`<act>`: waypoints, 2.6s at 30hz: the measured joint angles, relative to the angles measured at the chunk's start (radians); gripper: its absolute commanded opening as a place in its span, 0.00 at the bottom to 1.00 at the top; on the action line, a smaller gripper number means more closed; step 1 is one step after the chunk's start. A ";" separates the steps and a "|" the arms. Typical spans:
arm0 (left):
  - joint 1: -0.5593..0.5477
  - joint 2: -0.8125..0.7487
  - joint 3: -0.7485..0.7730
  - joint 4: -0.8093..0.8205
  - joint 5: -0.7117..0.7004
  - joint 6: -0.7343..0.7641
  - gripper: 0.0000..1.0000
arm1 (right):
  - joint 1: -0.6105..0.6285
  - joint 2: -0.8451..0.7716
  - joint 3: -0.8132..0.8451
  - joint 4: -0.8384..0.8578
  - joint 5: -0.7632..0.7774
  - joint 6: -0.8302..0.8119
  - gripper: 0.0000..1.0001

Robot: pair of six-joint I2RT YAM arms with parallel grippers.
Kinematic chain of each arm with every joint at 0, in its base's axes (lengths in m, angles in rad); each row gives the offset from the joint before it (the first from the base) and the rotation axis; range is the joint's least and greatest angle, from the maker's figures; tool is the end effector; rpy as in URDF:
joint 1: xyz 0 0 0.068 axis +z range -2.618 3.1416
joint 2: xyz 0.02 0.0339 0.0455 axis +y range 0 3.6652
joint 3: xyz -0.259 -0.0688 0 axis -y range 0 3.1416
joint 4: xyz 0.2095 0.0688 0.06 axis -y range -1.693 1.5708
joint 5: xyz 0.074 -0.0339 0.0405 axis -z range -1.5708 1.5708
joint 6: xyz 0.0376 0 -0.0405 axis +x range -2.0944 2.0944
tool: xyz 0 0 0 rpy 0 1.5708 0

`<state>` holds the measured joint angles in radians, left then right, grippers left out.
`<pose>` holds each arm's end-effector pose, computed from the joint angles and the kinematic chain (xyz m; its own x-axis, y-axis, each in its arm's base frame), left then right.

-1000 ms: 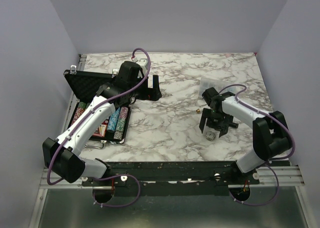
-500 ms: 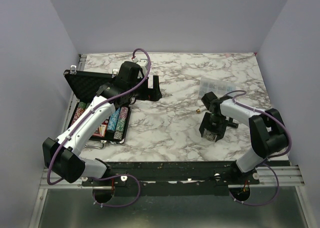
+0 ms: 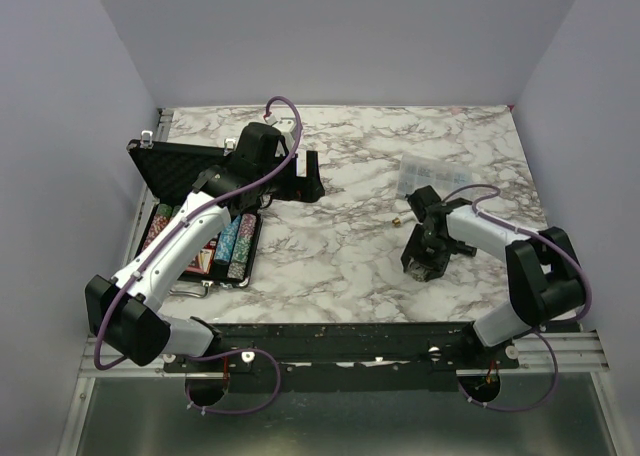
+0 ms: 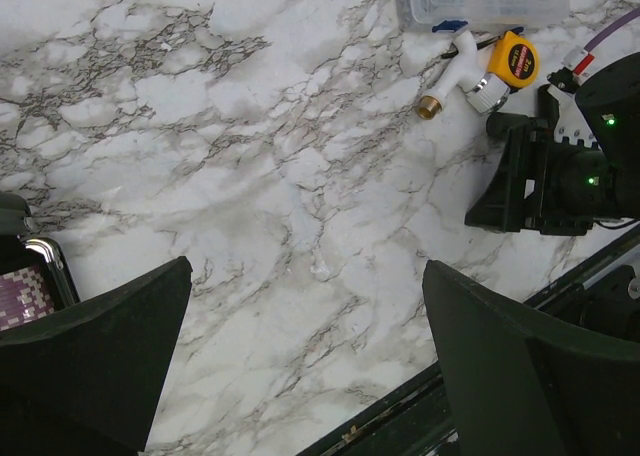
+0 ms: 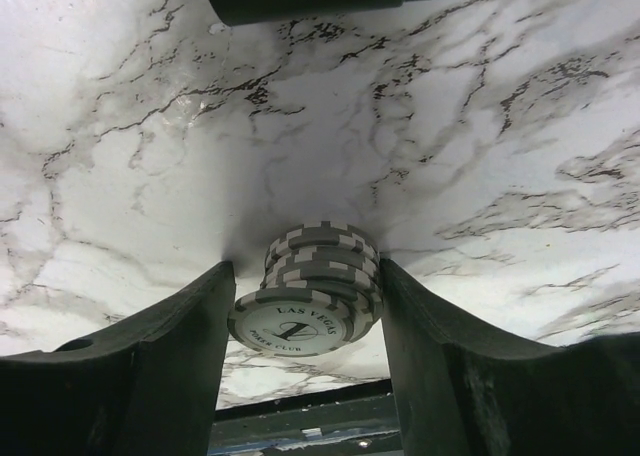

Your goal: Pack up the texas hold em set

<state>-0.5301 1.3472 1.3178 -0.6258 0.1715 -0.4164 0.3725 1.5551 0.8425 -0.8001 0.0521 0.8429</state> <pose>0.2226 -0.1379 0.3522 -0.7295 -0.0344 -0.6831 0.3498 0.8395 -0.4158 0.2058 0.0783 0.1695 -0.8879 0.4535 -0.0774 0.4543 0.8908 0.0088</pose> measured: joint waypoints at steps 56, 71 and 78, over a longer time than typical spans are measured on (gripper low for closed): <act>-0.007 0.012 -0.006 0.017 0.027 -0.004 0.98 | -0.040 -0.051 -0.040 0.037 0.002 -0.032 0.56; -0.007 0.012 -0.006 0.018 0.028 -0.004 0.98 | -0.042 -0.045 -0.041 0.034 -0.013 -0.043 0.29; -0.007 0.012 -0.007 0.018 0.028 -0.004 0.99 | -0.042 -0.044 -0.039 0.031 -0.013 -0.043 0.49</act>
<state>-0.5369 1.3590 1.3106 -0.6079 0.1993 -0.4202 0.3305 1.5112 0.8032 -0.7692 0.0395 0.8001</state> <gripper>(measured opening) 0.984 0.452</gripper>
